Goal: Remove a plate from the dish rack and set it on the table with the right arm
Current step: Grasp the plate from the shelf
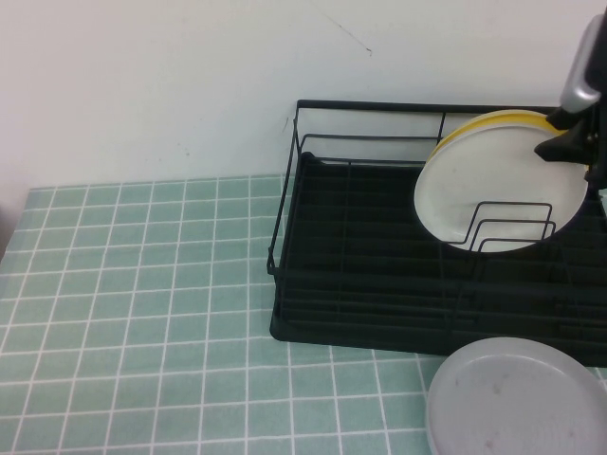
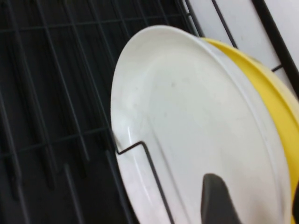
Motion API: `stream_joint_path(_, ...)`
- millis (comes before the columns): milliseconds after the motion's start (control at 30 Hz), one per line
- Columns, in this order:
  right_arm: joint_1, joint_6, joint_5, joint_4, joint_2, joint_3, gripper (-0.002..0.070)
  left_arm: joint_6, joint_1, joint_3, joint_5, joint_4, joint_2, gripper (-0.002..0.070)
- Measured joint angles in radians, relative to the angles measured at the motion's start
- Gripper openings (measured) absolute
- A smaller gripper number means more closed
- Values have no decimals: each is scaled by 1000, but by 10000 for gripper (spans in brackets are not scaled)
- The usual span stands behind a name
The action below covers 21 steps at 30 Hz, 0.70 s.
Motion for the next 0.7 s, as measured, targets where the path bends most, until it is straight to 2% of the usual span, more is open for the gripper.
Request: stream_joint_path(700, 18, -33, -107, 14, 73, -4, 318, 2, 0, 0, 0, 0, 0, -3)
